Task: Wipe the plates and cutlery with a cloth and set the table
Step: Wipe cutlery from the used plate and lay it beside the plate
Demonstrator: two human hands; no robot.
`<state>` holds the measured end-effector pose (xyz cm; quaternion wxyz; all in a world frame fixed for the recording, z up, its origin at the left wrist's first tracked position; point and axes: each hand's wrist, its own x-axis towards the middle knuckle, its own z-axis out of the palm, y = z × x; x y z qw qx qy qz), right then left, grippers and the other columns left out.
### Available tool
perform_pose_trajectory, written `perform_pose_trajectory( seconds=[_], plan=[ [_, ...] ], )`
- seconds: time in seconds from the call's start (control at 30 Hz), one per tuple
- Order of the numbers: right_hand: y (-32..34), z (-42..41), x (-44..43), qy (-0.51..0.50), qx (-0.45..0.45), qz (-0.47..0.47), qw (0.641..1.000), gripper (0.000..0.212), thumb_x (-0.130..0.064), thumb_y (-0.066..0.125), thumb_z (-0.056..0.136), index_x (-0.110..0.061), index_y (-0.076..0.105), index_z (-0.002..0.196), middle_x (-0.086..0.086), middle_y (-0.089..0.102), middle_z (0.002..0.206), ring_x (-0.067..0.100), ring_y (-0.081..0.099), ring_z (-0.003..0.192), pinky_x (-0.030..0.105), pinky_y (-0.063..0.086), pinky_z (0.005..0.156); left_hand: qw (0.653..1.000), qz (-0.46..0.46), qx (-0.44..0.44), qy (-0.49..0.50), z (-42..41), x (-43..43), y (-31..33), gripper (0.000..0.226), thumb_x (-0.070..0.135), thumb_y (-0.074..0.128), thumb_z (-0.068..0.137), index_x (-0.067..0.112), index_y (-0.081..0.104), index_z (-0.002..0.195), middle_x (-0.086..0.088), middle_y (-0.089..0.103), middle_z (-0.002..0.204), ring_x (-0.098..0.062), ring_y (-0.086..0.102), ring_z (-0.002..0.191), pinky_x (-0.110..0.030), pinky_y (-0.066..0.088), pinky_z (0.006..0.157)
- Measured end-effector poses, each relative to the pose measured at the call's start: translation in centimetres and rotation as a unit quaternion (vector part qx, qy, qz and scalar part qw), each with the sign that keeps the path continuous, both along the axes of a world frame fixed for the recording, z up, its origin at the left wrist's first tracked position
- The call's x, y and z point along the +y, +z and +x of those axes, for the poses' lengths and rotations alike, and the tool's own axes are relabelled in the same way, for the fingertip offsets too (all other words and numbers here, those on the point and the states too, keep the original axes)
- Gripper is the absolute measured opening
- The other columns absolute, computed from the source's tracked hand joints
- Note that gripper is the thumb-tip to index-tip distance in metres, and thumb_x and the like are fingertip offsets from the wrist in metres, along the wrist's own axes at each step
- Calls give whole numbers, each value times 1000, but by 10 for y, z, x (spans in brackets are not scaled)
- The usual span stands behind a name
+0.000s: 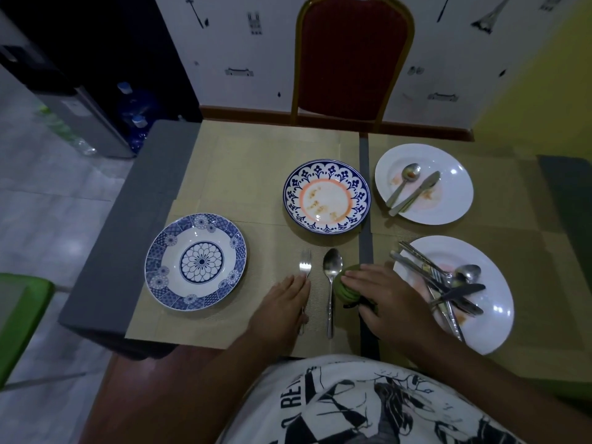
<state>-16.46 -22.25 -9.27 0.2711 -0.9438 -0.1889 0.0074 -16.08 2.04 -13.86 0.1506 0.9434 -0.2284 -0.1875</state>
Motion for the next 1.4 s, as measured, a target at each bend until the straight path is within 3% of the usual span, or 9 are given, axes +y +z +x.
perform_pose_trajectory(
  seconds=[0.17, 0.3, 0.37, 0.57, 0.8, 0.97, 1.13, 1.23, 1.4],
  plan=[
    [1, -3, -3, -5, 1, 4, 1000, 63, -3, 75, 66, -17, 65, 126, -3, 64, 128, 20, 53, 121, 40, 46, 100, 999, -29, -20, -14, 2, -5, 10, 65, 32, 42, 104, 20, 10, 159, 2, 4, 168, -17, 2, 154, -32, -1, 124],
    [8, -8, -12, -40, -11, 11, 999, 62, -4, 71, 68, -19, 64, 127, -5, 63, 130, 19, 51, 124, 36, 41, 103, 991, -73, -100, -49, 13, -24, 19, 56, 30, 39, 98, 12, 38, 152, -8, 37, 159, -27, 32, 147, -40, 19, 119],
    [10, -11, -21, -56, -18, 12, 998, 61, -7, 68, 69, -19, 64, 128, -6, 62, 131, 19, 51, 125, 39, 40, 106, 987, -90, -113, -66, 18, -39, 24, 59, 31, 36, 97, 11, 39, 151, -9, 37, 159, -26, 32, 147, -42, 23, 119],
    [18, -25, -66, -144, -28, 44, 988, 59, -2, 68, 71, -15, 63, 129, -3, 61, 132, 17, 48, 129, 38, 37, 110, 981, -113, -123, -96, 25, -96, 35, 57, 29, 57, 93, 6, 48, 145, -13, 47, 152, -33, 44, 140, -44, 25, 116],
    [18, -56, -126, -271, -47, 17, 961, 60, 2, 71, 70, -18, 66, 126, -6, 63, 129, 15, 51, 125, 34, 42, 106, 987, -132, -58, -69, 16, -166, 38, 38, 32, 63, 89, 15, 67, 123, -5, 70, 120, -26, 63, 109, -40, 49, 93],
    [12, -73, -150, -301, -36, 24, 953, 61, 3, 72, 68, -19, 66, 125, -6, 64, 127, 16, 52, 124, 32, 42, 105, 994, -108, -5, -23, 12, -209, 40, 19, 31, 64, 93, 19, 67, 107, -2, 71, 101, -21, 63, 94, -35, 51, 76],
    [6, -83, -164, -299, -25, 25, 954, 53, -19, 52, 74, -19, 66, 126, -8, 63, 128, 15, 51, 125, 31, 41, 106, 994, -89, 39, 41, 8, -233, 40, 22, 30, 69, 91, 22, 63, 111, 4, 73, 104, -12, 67, 90, -22, 46, 67],
    [5, -86, -170, -298, -23, 28, 954, 55, -11, 58, 72, -18, 66, 126, -7, 63, 128, 15, 50, 125, 31, 40, 106, 990, -103, 67, 68, 9, -231, 38, 31, 30, 76, 83, 25, 64, 110, 5, 74, 97, -10, 66, 81, -21, 46, 60],
    [2, -84, -172, -290, -16, 32, 956, 54, -7, 60, 73, -17, 66, 126, -6, 63, 128, 15, 50, 125, 31, 40, 105, 994, -57, 84, 48, 10, -222, 30, 34, 19, 74, 85, 21, 68, 118, 0, 76, 97, -17, 69, 95, -37, 59, 82]
  ],
)
